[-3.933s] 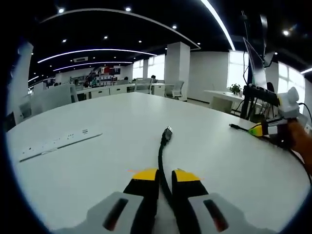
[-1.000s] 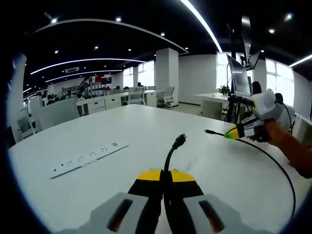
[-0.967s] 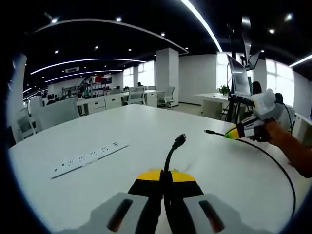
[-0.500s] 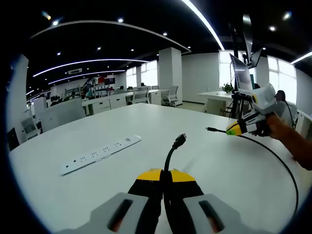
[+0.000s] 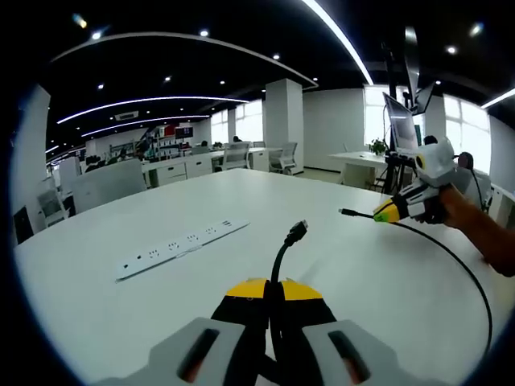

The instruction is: Find the charging cable on the desk, coil it up and secure with Velcro.

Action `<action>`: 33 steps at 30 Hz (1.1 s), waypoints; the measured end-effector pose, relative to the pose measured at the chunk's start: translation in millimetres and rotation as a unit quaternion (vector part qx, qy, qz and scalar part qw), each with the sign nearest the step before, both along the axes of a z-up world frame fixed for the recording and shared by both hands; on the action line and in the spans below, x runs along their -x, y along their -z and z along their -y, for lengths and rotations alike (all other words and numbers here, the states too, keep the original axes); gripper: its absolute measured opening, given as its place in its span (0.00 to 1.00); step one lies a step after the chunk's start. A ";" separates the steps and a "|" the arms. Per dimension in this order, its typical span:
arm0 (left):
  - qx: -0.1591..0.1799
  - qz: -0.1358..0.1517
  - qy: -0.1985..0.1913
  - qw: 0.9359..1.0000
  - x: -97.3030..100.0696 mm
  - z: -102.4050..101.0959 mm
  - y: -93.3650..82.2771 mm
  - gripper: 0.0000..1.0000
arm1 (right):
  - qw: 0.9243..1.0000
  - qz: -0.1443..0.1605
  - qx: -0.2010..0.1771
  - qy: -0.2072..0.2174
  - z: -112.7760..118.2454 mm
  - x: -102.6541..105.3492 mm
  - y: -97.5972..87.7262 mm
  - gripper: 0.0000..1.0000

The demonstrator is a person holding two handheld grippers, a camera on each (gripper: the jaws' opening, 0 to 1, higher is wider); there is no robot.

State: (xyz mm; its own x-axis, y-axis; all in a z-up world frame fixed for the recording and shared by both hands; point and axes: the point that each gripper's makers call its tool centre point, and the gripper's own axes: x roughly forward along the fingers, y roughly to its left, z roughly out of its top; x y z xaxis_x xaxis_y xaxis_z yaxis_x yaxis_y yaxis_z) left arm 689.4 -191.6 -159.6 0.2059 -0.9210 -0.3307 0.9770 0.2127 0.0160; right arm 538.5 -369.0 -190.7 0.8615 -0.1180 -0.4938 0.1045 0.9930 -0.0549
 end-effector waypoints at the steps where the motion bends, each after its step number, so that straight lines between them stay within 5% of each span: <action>1: 0.001 0.000 0.000 1.000 -1.6 -2.1 0.6 0.04 | 1.000 0.000 0.001 -0.004 -3.6 -2.1 -0.4 0.04; 14: -0.005 0.010 0.025 1.000 -10.9 -17.5 13.3 0.04 | 0.999 -0.003 0.014 -0.041 -40.5 -26.4 -3.2 0.04; 33: -0.015 -0.026 0.086 0.996 2.3 -32.7 41.0 0.04 | 0.996 0.002 0.020 -0.091 -79.1 -57.0 -6.7 0.04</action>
State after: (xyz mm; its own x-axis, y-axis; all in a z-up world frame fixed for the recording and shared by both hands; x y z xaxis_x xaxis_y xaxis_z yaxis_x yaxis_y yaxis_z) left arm 687.1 -158.9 -200.6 0.0278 -0.9307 -0.3647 0.9986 0.0424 -0.0320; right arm 595.5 -289.9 -183.9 0.8721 0.0202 -0.4889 -0.0762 0.9926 -0.0950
